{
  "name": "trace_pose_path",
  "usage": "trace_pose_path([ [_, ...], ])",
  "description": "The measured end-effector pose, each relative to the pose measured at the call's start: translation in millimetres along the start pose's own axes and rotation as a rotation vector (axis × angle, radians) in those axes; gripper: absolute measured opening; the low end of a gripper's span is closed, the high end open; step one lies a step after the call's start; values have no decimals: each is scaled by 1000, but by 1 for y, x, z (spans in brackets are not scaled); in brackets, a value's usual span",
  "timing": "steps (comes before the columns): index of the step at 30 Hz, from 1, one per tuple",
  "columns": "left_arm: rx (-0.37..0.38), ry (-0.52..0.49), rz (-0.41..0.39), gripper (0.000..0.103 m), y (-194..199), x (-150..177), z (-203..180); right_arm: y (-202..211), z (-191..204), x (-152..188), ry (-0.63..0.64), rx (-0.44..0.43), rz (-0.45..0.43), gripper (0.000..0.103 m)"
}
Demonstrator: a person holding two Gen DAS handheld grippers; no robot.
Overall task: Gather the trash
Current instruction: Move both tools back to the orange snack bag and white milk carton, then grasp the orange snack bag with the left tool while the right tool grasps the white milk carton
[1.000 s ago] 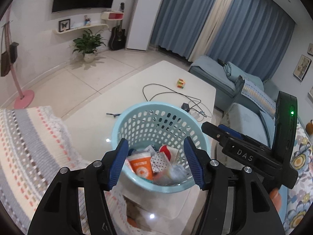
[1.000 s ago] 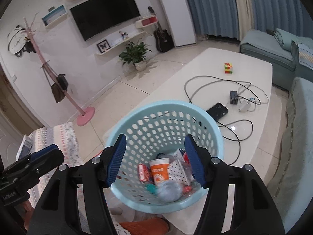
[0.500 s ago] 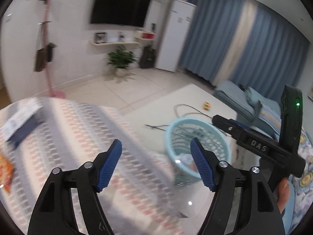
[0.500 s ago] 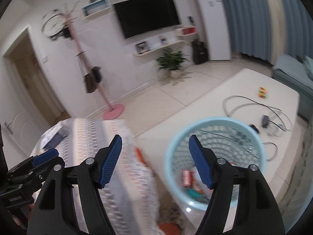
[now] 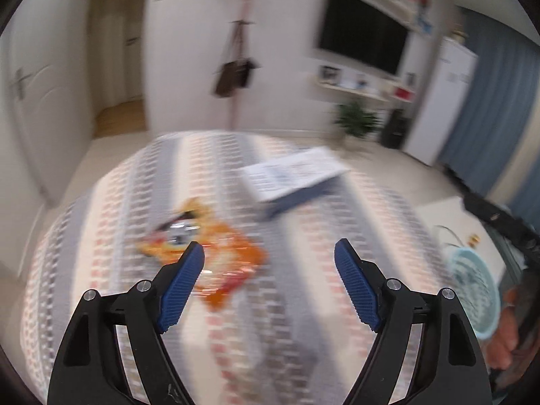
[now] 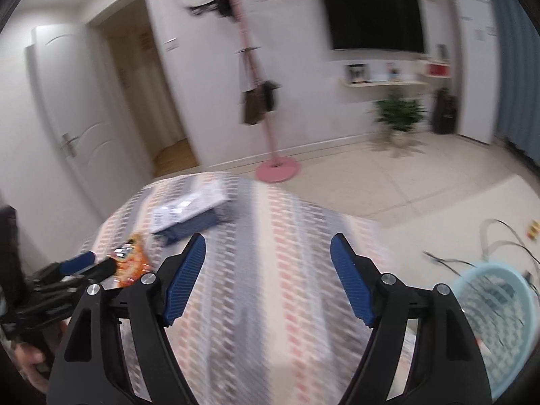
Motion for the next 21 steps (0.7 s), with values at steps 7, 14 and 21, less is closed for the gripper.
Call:
trace_pose_path([
  [7,-86,78,40,75,-28,7,61,-86,61,-18,64,-154,75,73],
  [14,-86,110,79,64,-44,18,72,-166,105,-37,133,-233,172,72],
  [21,-46,175,70,64,-41,18,82,-217,114,-21,149,-290,405,72],
])
Point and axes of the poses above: each gripper's, at about its wrist camera, not at the fingertips, and y roughly against the way its jaws point, z to its left, x to its underside, the point moved 10 cm from there along -y, roughly the way its jaws point, and after that the axes turned 8 degrees about -z, right-handed, at the moved point
